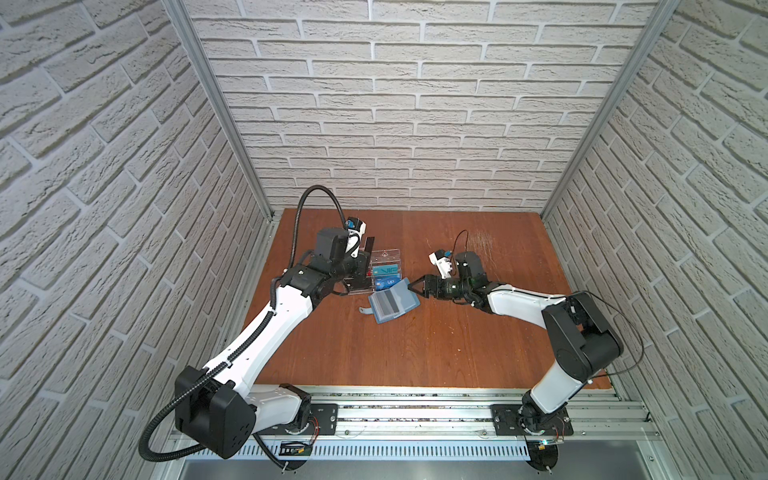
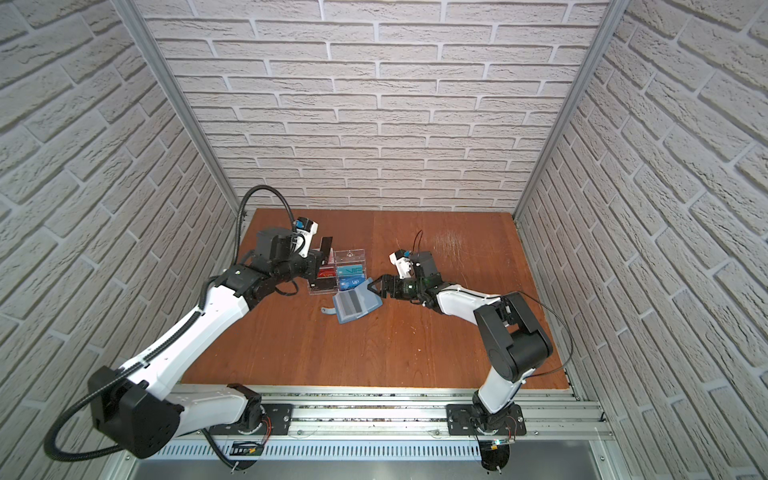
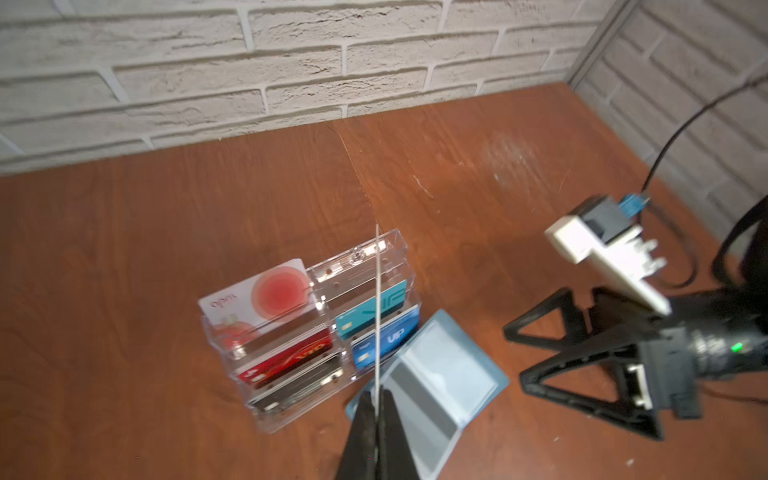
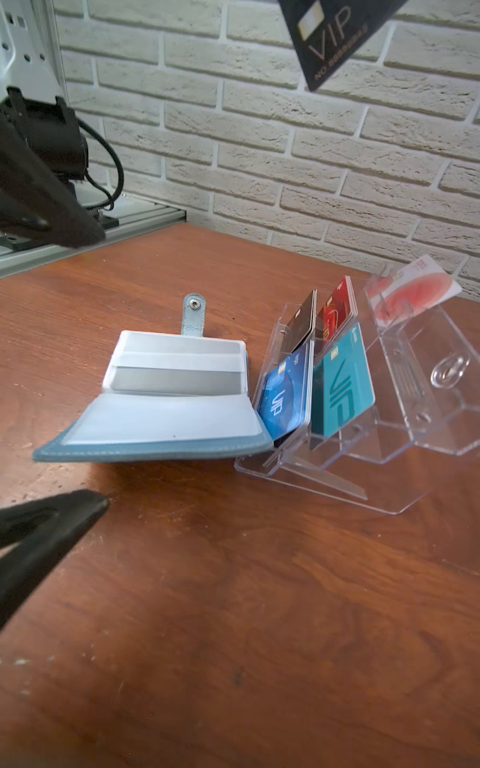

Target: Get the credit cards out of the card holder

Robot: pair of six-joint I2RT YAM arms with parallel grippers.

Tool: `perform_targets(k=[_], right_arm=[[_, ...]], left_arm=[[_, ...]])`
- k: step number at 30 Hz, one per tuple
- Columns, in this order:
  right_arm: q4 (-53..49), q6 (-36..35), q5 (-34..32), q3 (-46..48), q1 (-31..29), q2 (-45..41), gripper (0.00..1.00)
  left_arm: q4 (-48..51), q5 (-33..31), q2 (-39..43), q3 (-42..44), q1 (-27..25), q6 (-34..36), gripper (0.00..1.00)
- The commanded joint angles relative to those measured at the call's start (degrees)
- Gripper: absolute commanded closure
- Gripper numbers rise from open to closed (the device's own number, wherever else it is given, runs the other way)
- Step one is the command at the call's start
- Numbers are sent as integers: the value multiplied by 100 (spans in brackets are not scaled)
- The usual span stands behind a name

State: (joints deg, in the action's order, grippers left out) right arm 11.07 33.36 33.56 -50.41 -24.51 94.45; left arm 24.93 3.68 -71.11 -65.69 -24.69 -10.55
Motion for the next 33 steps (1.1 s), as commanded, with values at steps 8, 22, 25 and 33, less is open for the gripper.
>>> perform_targets(k=[8, 22, 25, 33], right_arm=[[-559, -1452, -1819, 254, -814, -1168, 0], [-591, -1428, -1702, 186, -818, -1069, 0], [-595, -1446, -1681, 189, -817, -1056, 0], [-608, -1464, -1731, 214, -775, -1043, 0]], left_arm=[[834, 72, 355, 378, 166, 3757, 100], [1143, 455, -784, 373, 618, 6267, 100], [1208, 595, -1234, 23, 796, 6485, 100], [1368, 658, -1976, -421, 937, 7312, 100]])
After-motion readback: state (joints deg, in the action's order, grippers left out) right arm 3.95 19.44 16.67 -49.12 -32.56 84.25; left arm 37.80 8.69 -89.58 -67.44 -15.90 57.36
